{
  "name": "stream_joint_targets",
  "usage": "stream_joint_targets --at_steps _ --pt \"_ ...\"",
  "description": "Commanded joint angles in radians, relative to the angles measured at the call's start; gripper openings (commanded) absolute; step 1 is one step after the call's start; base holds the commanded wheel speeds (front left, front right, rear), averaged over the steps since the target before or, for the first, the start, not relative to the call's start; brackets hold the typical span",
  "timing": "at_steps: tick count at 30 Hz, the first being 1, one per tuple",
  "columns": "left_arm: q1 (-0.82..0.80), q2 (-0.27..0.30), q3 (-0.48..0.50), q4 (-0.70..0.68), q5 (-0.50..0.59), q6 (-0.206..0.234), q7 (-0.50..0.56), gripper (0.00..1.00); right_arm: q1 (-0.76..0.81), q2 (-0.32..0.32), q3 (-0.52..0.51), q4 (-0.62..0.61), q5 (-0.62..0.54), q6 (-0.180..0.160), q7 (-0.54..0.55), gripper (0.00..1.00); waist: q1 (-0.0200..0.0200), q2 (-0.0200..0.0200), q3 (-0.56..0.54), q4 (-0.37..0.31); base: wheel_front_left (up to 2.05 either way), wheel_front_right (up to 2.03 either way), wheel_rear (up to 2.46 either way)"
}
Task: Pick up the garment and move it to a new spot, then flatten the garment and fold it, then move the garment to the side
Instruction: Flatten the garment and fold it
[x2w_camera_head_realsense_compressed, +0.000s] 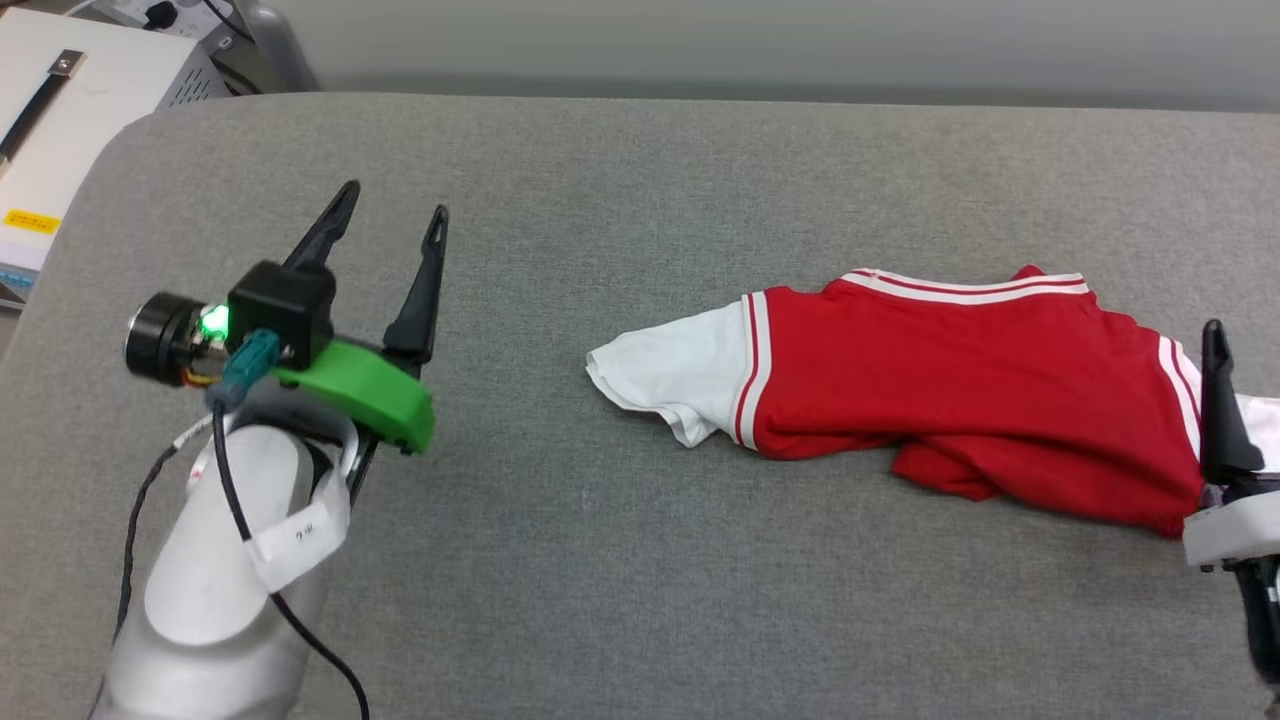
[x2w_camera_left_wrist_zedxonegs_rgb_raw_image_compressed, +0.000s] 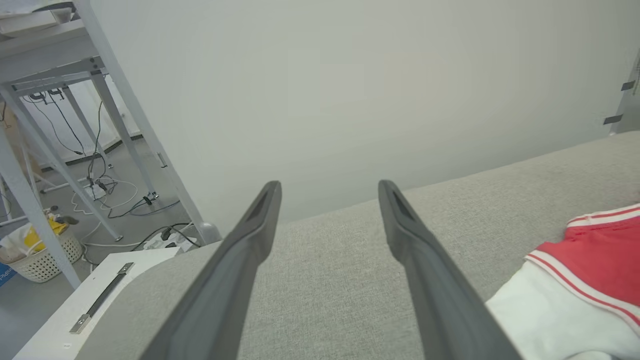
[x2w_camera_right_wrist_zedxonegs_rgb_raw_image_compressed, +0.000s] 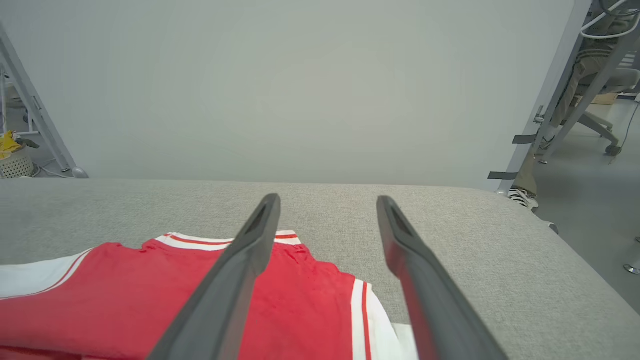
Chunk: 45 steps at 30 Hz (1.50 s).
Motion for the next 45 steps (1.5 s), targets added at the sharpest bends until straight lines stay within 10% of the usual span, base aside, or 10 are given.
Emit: stream_joint_targets --at_steps 1,19,36,38,45 --pt "-0.055 0.024 -0.043 0.011 -0.041 -0.005 0.025 1.00 0.020 0.023 0.004 -0.039 -0.029 -0.001 -0.005 1.00 0.0000 0.0000 0.015 -0.012 0.00 0.00 0.00" --pt "-0.539 0.158 -0.652 0.170 -0.652 -0.005 0.751 1.00 0.036 0.123 0.110 -0.132 -0.137 -0.001 -0.005 1.00 0.0000 0.0000 0.101 -0.079 0.00 0.00 0.00" --pt "-0.586 0.186 -1.006 0.311 -0.772 -0.006 0.878 1.00 -0.034 0.151 0.140 -0.107 -0.134 -0.001 -0.005 1.00 0.0000 0.0000 0.175 -0.145 0.00 0.00 0.00" --pt "-0.591 0.188 -1.032 0.304 -0.774 -0.006 0.856 0.00 -0.033 0.151 0.137 -0.105 -0.133 -0.001 -0.005 1.00 0.0000 0.0000 0.174 -0.141 0.00 0.00 0.00" --pt "-0.650 0.224 -1.052 0.252 -0.785 -0.006 0.702 0.00 -0.023 0.151 0.137 -0.093 -0.132 -0.001 -0.005 1.00 0.0000 0.0000 0.138 -0.114 0.00 0.00 0.00"
